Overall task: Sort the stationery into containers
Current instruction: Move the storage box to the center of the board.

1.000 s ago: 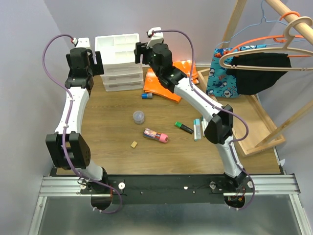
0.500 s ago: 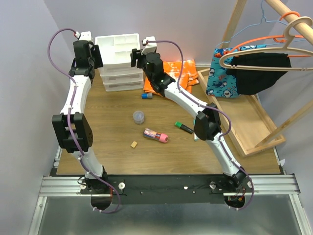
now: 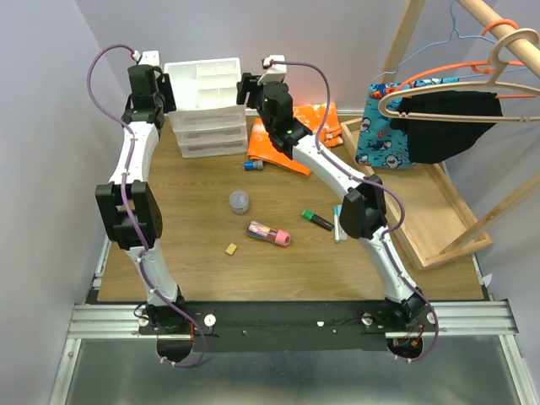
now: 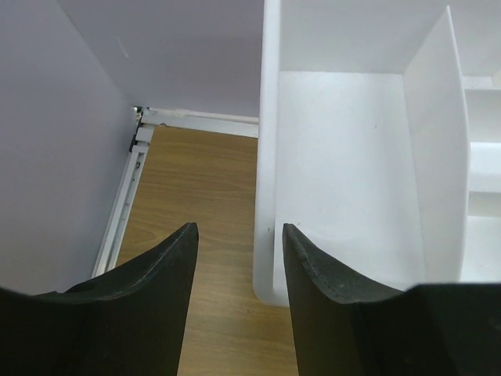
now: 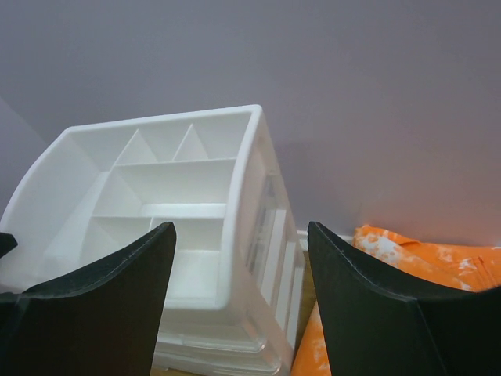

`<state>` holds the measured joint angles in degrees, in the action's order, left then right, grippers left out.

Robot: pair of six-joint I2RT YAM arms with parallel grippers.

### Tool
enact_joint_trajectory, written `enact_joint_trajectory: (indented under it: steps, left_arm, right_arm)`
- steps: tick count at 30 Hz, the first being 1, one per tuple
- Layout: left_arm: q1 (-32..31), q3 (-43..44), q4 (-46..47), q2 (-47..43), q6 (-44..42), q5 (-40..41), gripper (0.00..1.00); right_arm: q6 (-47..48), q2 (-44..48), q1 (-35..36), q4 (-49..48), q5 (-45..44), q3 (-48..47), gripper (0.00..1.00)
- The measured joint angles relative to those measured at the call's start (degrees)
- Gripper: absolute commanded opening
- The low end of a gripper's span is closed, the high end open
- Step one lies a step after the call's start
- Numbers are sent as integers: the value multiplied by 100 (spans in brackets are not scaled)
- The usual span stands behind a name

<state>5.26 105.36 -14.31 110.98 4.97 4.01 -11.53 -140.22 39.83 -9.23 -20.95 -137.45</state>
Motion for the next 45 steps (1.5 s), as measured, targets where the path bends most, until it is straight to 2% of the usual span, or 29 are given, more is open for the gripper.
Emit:
enact_joint_trajectory:
  steps: [5,8,9,12,18,30,45]
  left_arm:
    - [2,17,9,118,-85,-15,55]
    - [4,42,9,212,-105,-31,47]
    - [4,68,2,262,-109,-39,39]
    - [4,109,42,339,-103,-120,29]
    - [4,28,46,271,-37,-269,28]
    - [170,-1416,-262,-1207,33,-520,15]
    - [299,-2420,-529,-2251,-415,-1034,13]
  right_arm:
    - [-107,96,-164,149,2,4,76]
    - [-109,210,-264,186,2,63,76]
    - [-109,271,-282,201,0,98,76]
    - [-109,369,-280,205,0,170,76]
    - [-96,483,-278,234,0,339,76]
    - [63,960,-278,245,125,1182,76]
    - [61,1676,-278,267,295,1961,76]
